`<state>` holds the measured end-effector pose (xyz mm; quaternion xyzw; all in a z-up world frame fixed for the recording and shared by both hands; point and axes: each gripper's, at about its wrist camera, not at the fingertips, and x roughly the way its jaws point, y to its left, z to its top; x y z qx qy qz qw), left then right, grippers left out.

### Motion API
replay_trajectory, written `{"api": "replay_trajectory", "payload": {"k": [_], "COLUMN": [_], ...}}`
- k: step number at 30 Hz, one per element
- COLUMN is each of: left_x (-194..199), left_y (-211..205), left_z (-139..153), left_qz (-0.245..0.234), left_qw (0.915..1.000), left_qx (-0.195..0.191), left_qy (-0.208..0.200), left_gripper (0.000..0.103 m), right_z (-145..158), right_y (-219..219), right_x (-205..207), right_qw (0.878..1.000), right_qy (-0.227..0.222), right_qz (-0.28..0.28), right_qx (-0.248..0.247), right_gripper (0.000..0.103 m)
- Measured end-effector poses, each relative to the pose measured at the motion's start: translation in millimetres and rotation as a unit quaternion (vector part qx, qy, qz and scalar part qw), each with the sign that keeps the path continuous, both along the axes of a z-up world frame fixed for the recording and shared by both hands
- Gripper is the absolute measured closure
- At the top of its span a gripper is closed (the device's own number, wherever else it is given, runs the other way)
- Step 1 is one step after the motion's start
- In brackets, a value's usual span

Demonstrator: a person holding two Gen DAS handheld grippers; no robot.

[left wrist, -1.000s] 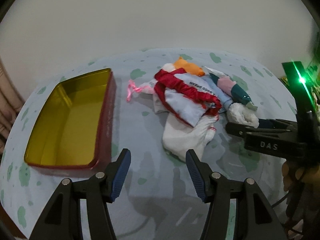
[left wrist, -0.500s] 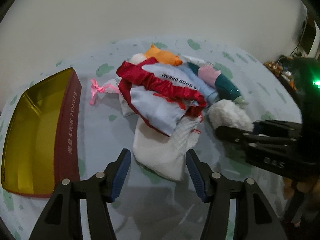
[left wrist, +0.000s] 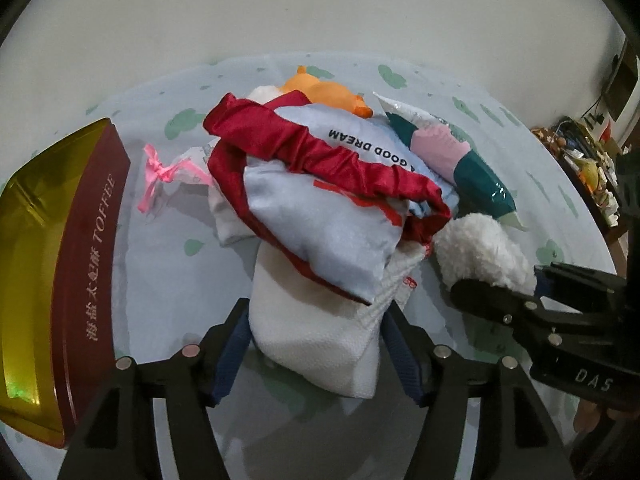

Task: Organize soft objects
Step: 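Carry the knit sock over the gold tin with the left gripper while the right holds the fluffy sock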

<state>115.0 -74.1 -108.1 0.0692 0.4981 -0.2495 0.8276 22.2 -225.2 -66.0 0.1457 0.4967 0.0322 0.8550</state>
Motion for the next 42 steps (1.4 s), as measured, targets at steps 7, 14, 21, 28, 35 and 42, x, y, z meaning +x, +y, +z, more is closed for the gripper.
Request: {"api": "replay_trajectory", "payload": {"k": [7, 14, 21, 28, 35, 42], "left_x": [-1, -14, -29, -40, -31, -10], "left_y": [4, 2, 8, 22, 55, 106], "left_z": [5, 24, 44, 64, 86, 101], "left_qz": [0.000, -0.019, -0.021, -0.005, 0.043, 0.112], "left_qw": [0.9996, 0.9995, 0.9995, 0.9993, 0.9972, 0.9899], "left_qx": [-0.028, -0.027, -0.019, -0.018, -0.005, 0.014], "left_qy": [0.002, 0.001, -0.012, -0.032, -0.061, -0.086], "left_gripper": [0.062, 0.073, 0.073, 0.073, 0.073, 0.073], "right_z": [0, 1, 6, 10, 14, 18], "right_y": [0, 0, 0, 3, 4, 7], "right_x": [-1, -1, -3, -5, -8, -13], "right_qw": [1.000, 1.000, 1.000, 1.000, 1.000, 1.000], "right_qy": [0.001, 0.001, -0.004, -0.009, -0.016, -0.021], "right_qz": [0.000, 0.000, 0.000, 0.002, 0.002, 0.004], "right_qx": [-0.002, -0.006, -0.008, -0.013, -0.018, -0.022], "right_gripper": [0.069, 0.069, 0.069, 0.069, 0.069, 0.069]}}
